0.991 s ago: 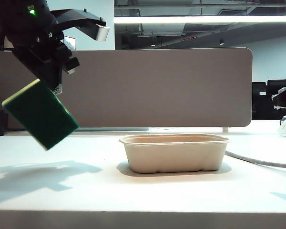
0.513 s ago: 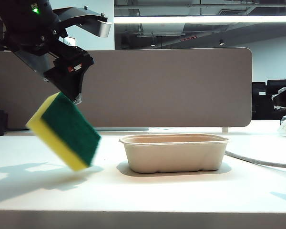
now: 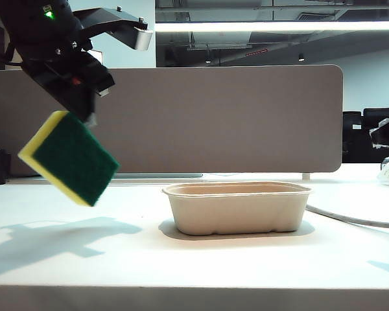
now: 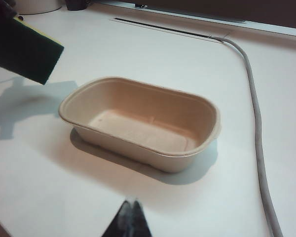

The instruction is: Take out the cleaning sponge from the paper lunch box and place it on the table.

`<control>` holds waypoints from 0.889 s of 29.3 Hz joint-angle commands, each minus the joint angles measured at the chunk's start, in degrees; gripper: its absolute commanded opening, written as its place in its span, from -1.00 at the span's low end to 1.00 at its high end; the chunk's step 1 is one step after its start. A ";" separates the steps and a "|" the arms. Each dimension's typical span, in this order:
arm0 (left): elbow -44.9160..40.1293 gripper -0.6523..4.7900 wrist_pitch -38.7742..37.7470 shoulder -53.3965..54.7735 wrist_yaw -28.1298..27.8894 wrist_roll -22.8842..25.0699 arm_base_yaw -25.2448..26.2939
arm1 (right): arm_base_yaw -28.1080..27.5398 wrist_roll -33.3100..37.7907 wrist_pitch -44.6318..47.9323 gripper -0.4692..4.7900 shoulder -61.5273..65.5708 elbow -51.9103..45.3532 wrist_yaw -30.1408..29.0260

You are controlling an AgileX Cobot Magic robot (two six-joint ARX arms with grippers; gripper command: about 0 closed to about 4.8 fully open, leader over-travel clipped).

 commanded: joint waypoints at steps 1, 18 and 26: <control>0.15 1.00 2.47 0.04 -0.79 -1.11 0.04 | 0.00 0.02 0.98 -0.84 -0.02 0.04 0.02; 0.17 -0.78 2.27 0.22 12.15 -10.69 2.36 | 0.00 0.02 0.98 -0.84 -0.02 0.04 0.02; 0.17 -0.78 4.33 0.20 27.36 -33.18 13.03 | -0.02 0.02 0.98 -0.84 -0.07 0.04 0.04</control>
